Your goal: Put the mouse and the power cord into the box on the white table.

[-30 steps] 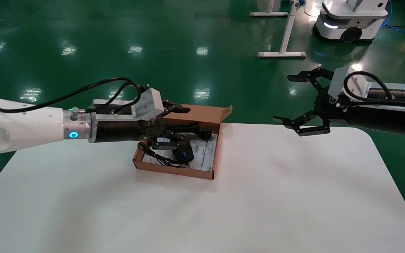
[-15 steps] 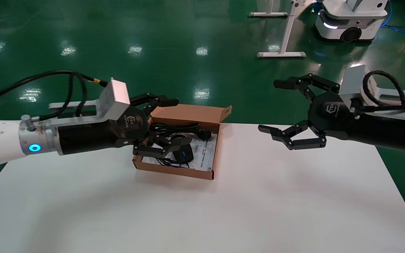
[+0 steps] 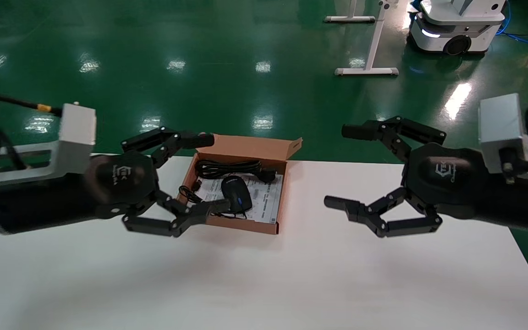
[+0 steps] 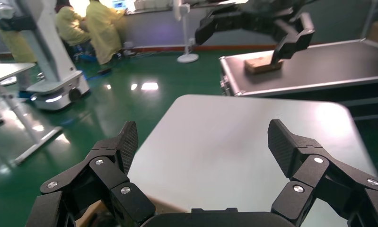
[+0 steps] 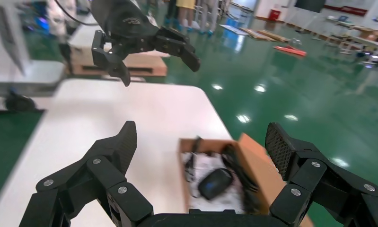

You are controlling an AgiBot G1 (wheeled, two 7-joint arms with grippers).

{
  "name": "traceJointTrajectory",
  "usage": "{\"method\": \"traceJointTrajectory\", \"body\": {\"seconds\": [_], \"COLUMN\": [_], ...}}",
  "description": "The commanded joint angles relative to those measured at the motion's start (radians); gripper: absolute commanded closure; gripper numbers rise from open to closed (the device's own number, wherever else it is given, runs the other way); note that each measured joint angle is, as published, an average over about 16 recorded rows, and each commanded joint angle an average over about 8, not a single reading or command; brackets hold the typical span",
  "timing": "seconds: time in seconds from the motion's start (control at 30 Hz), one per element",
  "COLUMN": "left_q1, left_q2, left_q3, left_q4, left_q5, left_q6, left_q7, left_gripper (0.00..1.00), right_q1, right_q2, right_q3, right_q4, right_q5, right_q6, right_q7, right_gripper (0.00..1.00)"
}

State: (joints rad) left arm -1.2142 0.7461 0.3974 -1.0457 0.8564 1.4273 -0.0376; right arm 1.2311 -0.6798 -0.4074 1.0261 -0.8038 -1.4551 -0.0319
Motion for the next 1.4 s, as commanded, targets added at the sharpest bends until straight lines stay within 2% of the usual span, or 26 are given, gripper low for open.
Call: {"method": "traceJointTrajectory", "body": {"seconds": [0.03, 0.3, 0.5, 1.4], "left_q1": [0.025, 0.116, 0.150, 0.142], "left_q2": [-0.024, -0.112, -0.144, -0.137], "left_q3": [-0.021, -0.098, -0.124, -0.119], "left_q4": [-0.042, -0.199, -0.263, -0.244], "left_q5": [-0.022, -0.105, -0.134, -0.128], "left_q6": [0.012, 0.057, 0.072, 0.069], "left_q7": [-0.026, -0.125, -0.155, -0.151], "left_gripper": [0.00, 0.00, 0.00, 0.00], "right_q1": [-0.026, -0.122, -0.169, -0.159], "right_q2": [0.011, 0.054, 0.074, 0.070], "right_q3": [0.021, 0.100, 0.138, 0.129], "right_q4": [0.042, 0.202, 0.278, 0.260], "right_q5": [0.012, 0.057, 0.080, 0.075], "right_q6": [-0.007, -0.032, -0.044, -0.041], "right_q7": [0.036, 0.172, 0.230, 0.220], "right_gripper": [0.00, 0.00, 0.00, 0.00]}}
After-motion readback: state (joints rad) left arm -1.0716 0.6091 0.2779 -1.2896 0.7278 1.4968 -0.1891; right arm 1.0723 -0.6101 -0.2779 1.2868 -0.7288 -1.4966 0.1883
